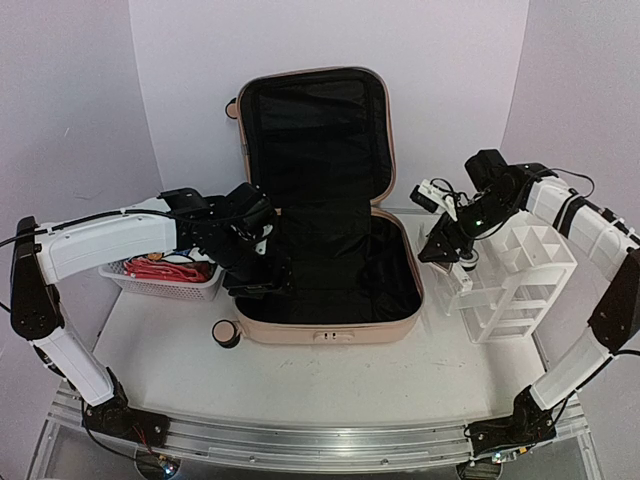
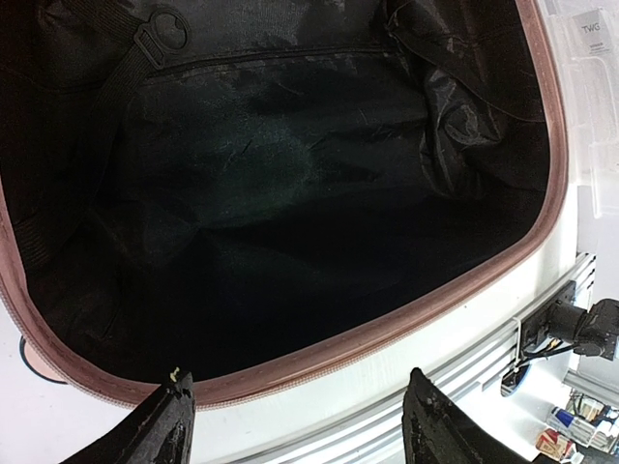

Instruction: Open, take out, and arrange the luggage

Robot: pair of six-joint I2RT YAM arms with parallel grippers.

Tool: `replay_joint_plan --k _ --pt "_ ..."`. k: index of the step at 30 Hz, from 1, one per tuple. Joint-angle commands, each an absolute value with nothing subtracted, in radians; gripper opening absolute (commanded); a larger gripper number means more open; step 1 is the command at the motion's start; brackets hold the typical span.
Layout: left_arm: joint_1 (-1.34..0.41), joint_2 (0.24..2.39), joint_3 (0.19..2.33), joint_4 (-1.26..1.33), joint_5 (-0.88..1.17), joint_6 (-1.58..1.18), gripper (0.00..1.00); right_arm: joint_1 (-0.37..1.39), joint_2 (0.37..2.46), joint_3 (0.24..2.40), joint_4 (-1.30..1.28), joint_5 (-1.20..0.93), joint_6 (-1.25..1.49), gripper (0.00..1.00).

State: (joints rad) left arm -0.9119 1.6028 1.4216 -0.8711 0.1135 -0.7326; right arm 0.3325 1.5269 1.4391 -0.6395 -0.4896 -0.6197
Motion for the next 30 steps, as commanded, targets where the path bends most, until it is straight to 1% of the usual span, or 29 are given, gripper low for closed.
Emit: replay_joint_plan --k 1,8,11,14,20,25,29,30 --pt "-0.919 1.588 1.478 -0.848 0.129 -0.730 0.74 0.333 1.534 1.483 -0.682 -0.513 -0.537 0.22" --pt "-0.920 1.580 1.461 -0.848 0.126 -0.741 0.74 0.299 1.526 1.448 -0.687 -0.359 -0.389 0.20" --pt "-0.920 1.586 1.463 -0.847 0.129 -0.741 0.74 0.289 1.525 1.448 -0.688 -0.332 -0.306 0.20" --pt "-0.920 1.595 1.468 -0.848 0.133 -0.735 0.74 0.280 1.529 1.447 -0.688 -0.284 -0.199 0.22" --pt "-0.921 1.596 1.472 -0.848 0.132 -0.728 0.74 0.275 1.522 1.412 -0.692 -0.232 -0.049 0.31" --pt "-0.920 1.595 1.472 -0.848 0.130 -0.723 0.74 0.275 1.494 1.373 -0.689 -0.098 0.022 0.33" --pt "-0.920 1.591 1.471 -0.848 0.129 -0.721 0.74 0.275 1.502 1.382 -0.706 -0.031 0.057 0.46" --pt "-0.921 1.591 1.472 -0.848 0.129 -0.721 0.74 0.276 1.502 1.387 -0.713 -0.028 0.060 0.51"
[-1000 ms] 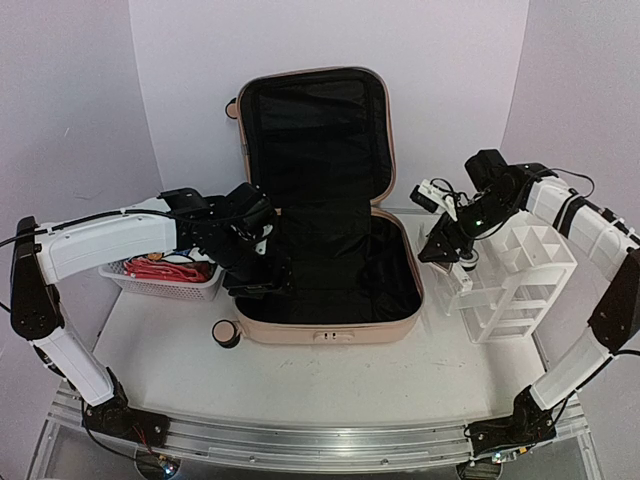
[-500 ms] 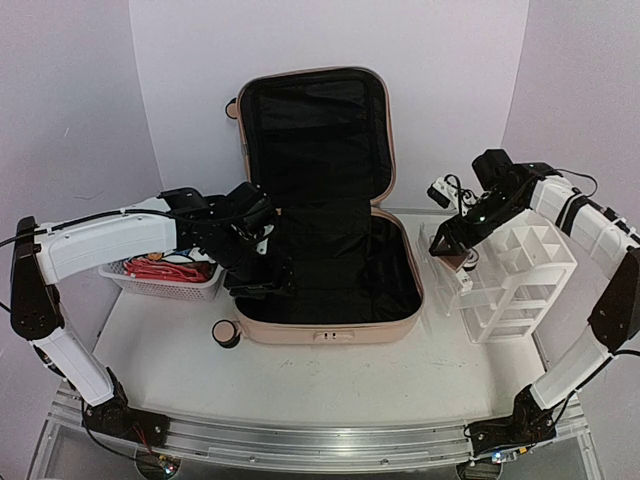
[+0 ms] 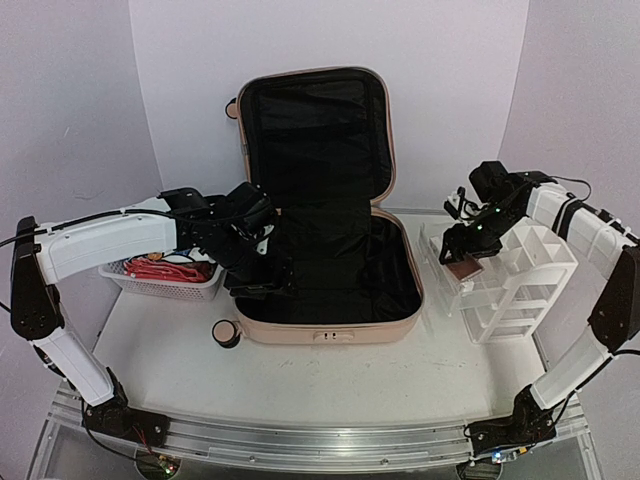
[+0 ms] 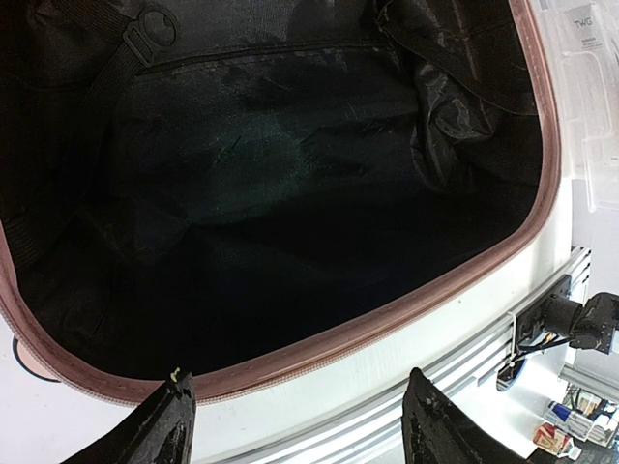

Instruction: Open, take out, and arrange the luggage

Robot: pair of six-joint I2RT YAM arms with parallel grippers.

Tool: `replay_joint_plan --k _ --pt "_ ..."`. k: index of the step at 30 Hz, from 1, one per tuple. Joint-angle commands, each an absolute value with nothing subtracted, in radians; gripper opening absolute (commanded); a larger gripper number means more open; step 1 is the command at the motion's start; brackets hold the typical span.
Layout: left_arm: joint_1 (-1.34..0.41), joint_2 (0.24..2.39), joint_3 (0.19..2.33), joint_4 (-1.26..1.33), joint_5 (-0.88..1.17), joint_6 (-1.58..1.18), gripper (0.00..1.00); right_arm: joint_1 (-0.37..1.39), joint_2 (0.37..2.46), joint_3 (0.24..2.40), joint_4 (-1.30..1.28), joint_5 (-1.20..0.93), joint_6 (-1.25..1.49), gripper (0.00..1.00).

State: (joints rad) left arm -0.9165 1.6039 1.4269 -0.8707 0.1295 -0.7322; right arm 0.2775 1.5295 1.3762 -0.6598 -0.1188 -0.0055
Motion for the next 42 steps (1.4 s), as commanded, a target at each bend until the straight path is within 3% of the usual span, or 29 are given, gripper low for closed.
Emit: replay_joint_plan --k 1,5,11,13,19,26,31,36,40,42 --pt "-0.920 1.590 1.472 -0.848 0.128 -0.721 0.74 0.276 1.500 1.392 -0.717 -0.027 0.062 0.59" --pt "-0.920 1.591 1.471 -0.848 0.127 -0.726 0.74 0.275 1.471 1.406 -0.719 -0.027 0.050 0.81" --pt "-0.920 1.600 1.477 -0.846 0.132 -0.728 0.74 0.276 1.474 1.448 -0.772 -0.020 0.019 0.89" --pt "-0.920 1.604 1.479 -0.846 0.132 -0.727 0.74 0.276 1.477 1.457 -0.788 -0.019 0.014 0.88" --pt "-0.923 1.606 1.478 -0.847 0.132 -0.732 0.74 0.276 1.496 1.478 -0.836 -0.014 0.023 0.70" --pt "-0.928 1.606 1.474 -0.845 0.130 -0.735 0.74 0.275 1.537 1.501 -0.835 -0.044 0.036 0.70" --pt "-0.930 1.603 1.474 -0.845 0.127 -0.737 0.74 0.275 1.583 1.564 -0.819 -0.117 0.059 0.49" --pt "-0.933 1.598 1.471 -0.844 0.123 -0.741 0.74 0.276 1.605 1.576 -0.775 -0.127 0.062 0.36" --pt "-0.933 1.597 1.468 -0.844 0.120 -0.744 0.74 0.275 1.646 1.583 -0.773 -0.125 0.065 0.03" --pt "-0.934 1.596 1.467 -0.845 0.120 -0.745 0.74 0.276 1.659 1.576 -0.773 -0.108 0.075 0.00"
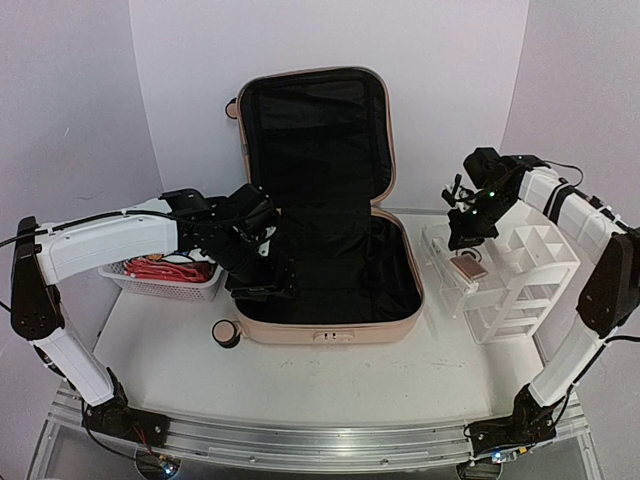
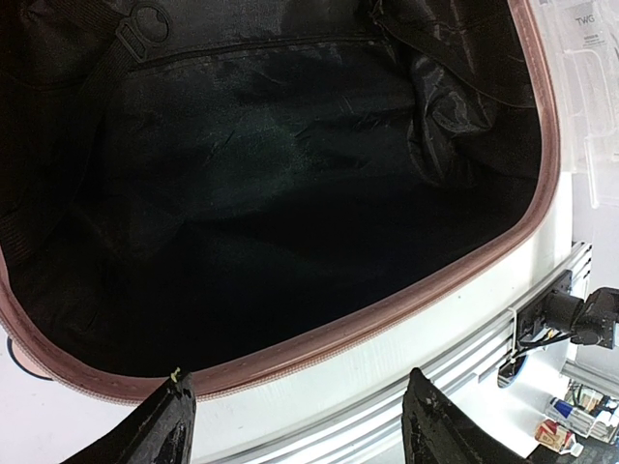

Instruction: Open, take out, and arrange the luggage

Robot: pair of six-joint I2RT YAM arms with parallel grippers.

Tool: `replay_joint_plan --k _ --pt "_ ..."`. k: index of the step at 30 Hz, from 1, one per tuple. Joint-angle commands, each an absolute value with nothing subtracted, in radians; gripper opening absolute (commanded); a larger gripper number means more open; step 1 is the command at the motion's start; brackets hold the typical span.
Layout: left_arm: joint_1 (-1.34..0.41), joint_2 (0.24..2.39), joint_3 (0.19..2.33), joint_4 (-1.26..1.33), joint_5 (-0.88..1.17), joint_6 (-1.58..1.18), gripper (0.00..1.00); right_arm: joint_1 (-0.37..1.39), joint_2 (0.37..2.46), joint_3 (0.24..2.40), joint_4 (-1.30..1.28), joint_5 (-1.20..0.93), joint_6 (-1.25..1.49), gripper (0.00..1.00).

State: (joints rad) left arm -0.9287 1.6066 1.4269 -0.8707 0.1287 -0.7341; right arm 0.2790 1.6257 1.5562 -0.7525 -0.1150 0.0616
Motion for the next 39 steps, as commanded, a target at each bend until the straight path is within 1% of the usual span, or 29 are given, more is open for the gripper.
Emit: replay_joint_plan --k 1,14,21,26,30,33,35,37,39 --pt "-0.934 1.595 1.465 -0.845 0.120 -0.747 0.74 0.275 1.660 1.570 -0.774 -0.099 0.078 0.00" --pt "-0.936 1.605 1.470 -0.844 0.124 -0.744 0.74 0.275 1.545 1.427 -0.837 0.047 0.100 0.00" --pt "-0.936 1.615 1.483 -0.844 0.132 -0.734 0.74 0.276 1.515 1.440 -0.879 0.150 0.064 0.00" --pt "-0.936 1.621 1.490 -0.845 0.133 -0.730 0.74 0.275 1.507 1.497 -0.877 0.051 0.034 0.00" --pt "-0.936 1.621 1.493 -0.844 0.132 -0.732 0.74 0.277 1.516 1.528 -0.877 -0.115 0.033 0.00" --pt "-0.936 1.621 1.494 -0.845 0.132 -0.733 0.74 0.281 1.513 1.537 -0.844 -0.232 0.063 0.04" --pt "-0.937 1.624 1.497 -0.844 0.133 -0.733 0.74 0.299 1.500 1.524 -0.802 -0.265 0.086 0.06" --pt "-0.937 1.625 1.500 -0.844 0.131 -0.735 0.74 0.331 1.505 1.523 -0.782 -0.268 0.094 0.05" --pt "-0.938 1.626 1.502 -0.844 0.129 -0.735 0.74 0.373 1.527 1.542 -0.785 -0.239 0.104 0.00"
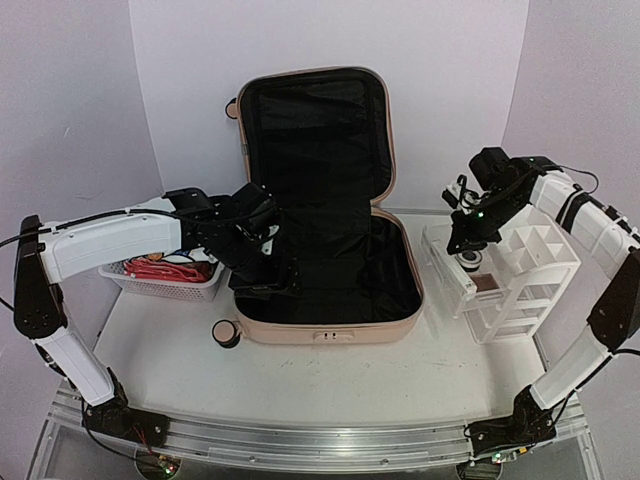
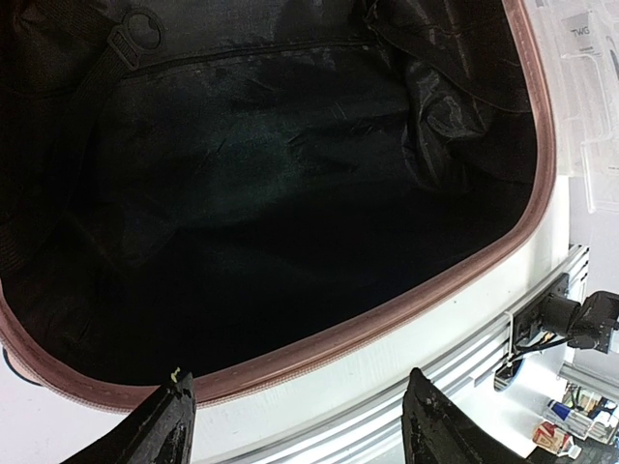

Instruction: Open, take out, and arrange the luggage

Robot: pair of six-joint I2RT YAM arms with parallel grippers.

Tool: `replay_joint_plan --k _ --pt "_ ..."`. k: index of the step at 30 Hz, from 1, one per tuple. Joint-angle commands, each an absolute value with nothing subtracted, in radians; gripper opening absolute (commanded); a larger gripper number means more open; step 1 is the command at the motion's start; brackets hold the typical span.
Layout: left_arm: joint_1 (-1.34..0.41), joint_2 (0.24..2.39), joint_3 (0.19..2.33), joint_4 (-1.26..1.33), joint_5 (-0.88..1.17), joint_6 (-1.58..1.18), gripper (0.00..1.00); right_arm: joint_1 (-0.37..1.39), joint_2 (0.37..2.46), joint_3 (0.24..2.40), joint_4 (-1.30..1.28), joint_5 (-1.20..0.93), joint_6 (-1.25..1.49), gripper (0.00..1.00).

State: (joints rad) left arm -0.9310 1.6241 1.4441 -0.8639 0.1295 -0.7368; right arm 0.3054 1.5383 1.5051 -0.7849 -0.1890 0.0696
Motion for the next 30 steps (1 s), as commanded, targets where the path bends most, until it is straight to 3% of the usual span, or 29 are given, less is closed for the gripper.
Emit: replay_joint_plan --k 1,7,20,30 --pt "-0.939 1.627 1.503 -0.845 0.128 -0.735 0.74 0.401 1.541 1.554 -0.793 -0.218 0.104 0.00" --pt "-0.942 1.629 1.503 -0.844 0.122 -0.737 0.74 0.522 1.600 1.577 -0.819 -0.064 0.130 0.00" --pt "-0.945 1.597 1.471 -0.845 0.107 -0.753 0.74 0.523 1.666 1.577 -0.940 0.450 0.145 0.00" --pt "-0.946 1.584 1.455 -0.845 0.103 -0.759 0.74 0.412 1.653 1.556 -0.959 0.492 0.096 0.00"
